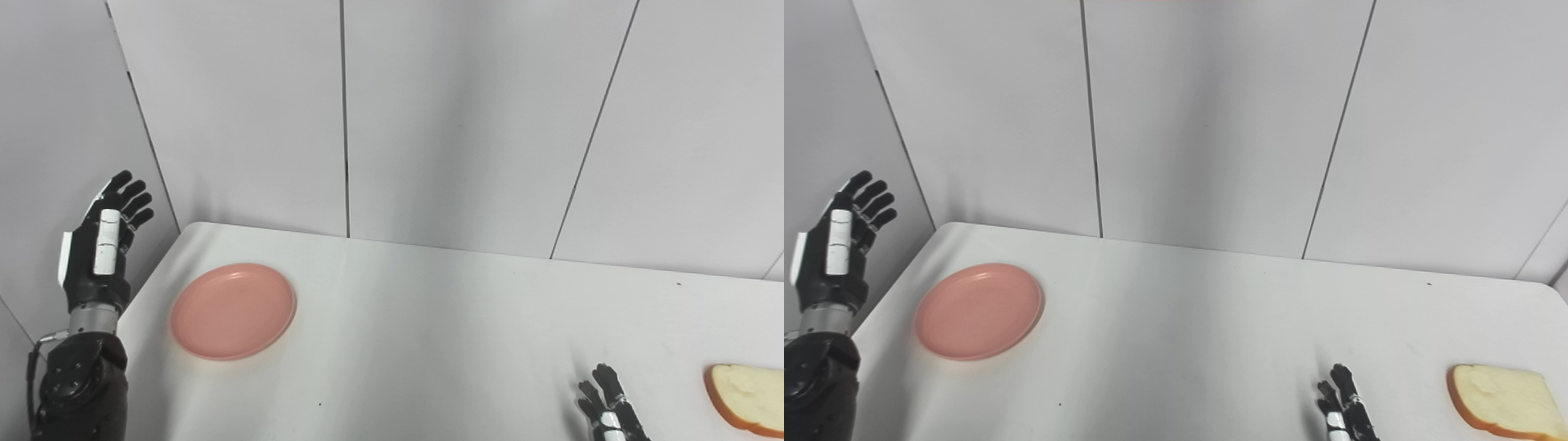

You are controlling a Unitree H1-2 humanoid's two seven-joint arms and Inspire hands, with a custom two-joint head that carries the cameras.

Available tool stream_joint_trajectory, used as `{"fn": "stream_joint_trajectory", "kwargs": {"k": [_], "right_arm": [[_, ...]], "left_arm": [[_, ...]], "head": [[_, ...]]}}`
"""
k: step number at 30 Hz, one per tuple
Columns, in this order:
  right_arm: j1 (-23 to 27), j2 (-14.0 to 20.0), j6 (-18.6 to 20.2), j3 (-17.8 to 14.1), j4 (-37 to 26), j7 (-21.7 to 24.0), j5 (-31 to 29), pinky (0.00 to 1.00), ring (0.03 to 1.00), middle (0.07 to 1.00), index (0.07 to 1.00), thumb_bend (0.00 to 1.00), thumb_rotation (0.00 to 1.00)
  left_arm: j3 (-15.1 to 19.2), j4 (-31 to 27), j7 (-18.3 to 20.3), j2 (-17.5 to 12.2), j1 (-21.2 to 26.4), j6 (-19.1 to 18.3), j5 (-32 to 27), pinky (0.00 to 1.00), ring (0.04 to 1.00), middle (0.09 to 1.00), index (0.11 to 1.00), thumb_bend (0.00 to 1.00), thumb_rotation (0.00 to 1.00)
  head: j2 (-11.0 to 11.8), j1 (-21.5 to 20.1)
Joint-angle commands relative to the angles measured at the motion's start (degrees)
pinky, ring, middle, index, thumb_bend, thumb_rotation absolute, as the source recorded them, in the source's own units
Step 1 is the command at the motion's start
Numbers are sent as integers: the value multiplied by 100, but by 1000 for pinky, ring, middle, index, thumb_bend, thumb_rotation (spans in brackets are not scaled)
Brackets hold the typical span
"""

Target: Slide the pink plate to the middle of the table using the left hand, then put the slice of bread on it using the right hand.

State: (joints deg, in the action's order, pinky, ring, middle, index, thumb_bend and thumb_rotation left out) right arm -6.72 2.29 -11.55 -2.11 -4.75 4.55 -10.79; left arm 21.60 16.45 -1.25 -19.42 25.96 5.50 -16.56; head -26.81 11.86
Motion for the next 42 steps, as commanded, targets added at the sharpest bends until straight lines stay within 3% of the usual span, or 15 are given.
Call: {"fn": "stream_joint_trajectory", "kwargs": {"k": [1,9,12,15,19,24,31,36,40,42], "right_arm": [[-122,-3,107,-23,-45,14,-59,949,929,958,925,729,750],[-147,0,203,-36,-140,5,-125,935,922,952,906,726,718],[-150,7,211,-37,-148,9,-133,927,914,944,900,740,717],[-147,8,227,-49,-139,9,-167,932,915,938,899,763,713],[-143,25,254,-39,-155,4,-139,927,911,940,904,757,722],[-133,21,349,-70,-213,-21,-195,909,897,930,891,775,708],[-104,32,328,-77,-201,-7,-189,898,883,918,887,779,703],[-88,25,207,-45,-125,-1,-82,891,883,918,886,763,708],[-87,2,168,-50,-61,-19,-25,873,873,912,890,757,720],[-91,6,189,-54,-72,5,-82,885,880,919,893,752,714]], "left_arm": [[53,187,82,-83,280,253,-104,839,826,817,811,870,781],[89,1444,305,-36,506,675,-357,823,822,810,819,806,769],[84,2020,373,-49,592,884,-368,800,811,800,810,837,767],[51,2553,442,-70,665,1093,-359,695,761,761,789,912,771],[26,2985,463,-50,712,1179,-361,719,783,771,779,916,781],[-6,2849,361,-3,641,941,-335,708,779,812,807,876,860],[-48,2684,452,21,537,797,-391,736,792,833,834,866,854],[-117,2063,434,220,321,466,-455,832,824,841,860,821,893],[-245,1767,347,365,211,264,-325,769,815,822,830,839,876],[-349,1576,249,430,161,103,-190,811,834,829,832,849,892]], "head": [[-17,-4],[-127,14],[-106,38],[-106,38],[-171,-7],[-241,-2],[-303,-75],[-178,-240],[-150,-256],[-193,-253]]}}
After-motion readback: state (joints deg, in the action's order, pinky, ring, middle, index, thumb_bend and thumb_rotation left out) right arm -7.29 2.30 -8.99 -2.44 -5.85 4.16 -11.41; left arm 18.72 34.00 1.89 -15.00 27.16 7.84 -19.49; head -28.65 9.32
